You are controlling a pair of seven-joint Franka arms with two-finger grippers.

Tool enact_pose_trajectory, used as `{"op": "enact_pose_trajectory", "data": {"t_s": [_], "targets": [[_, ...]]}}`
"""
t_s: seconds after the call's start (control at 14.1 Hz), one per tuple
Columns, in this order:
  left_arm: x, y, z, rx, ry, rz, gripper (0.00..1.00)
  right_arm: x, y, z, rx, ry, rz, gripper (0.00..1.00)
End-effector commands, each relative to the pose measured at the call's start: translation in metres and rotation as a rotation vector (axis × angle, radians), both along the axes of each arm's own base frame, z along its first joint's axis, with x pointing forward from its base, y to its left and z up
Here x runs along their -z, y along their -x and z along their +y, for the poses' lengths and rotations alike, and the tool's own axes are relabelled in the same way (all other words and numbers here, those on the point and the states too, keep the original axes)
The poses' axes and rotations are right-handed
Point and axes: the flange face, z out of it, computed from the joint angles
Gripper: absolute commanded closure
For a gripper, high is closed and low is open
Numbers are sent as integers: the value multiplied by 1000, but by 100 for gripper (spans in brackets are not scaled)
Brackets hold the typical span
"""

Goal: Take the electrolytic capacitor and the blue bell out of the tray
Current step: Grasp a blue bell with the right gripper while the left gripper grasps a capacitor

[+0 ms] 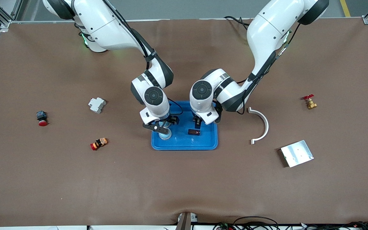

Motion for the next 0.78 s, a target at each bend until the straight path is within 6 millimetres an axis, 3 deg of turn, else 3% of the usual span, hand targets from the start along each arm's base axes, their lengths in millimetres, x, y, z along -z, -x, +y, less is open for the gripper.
{"op": "enact_pose_trajectory", "data": {"t_s": [0.0, 0.07, 0.28, 0.43, 0.71], "targets": [[10, -6, -3, -15, -7, -37, 0, 3, 3, 5, 16, -4, -1, 0], [14, -2, -7, -4, -10, -38, 0, 4, 3, 5, 16, -3, 0, 0], [18, -2, -7, -2, -21, -41, 0, 2, 4, 7, 70, 0, -1, 45], [21, 0, -8, 2, -23, -38, 0, -1, 3, 8, 84, -7, -8, 68], [23, 0, -11, 8, -22, -42, 0, -20, -2, 5, 82, -17, -19, 72]]}}
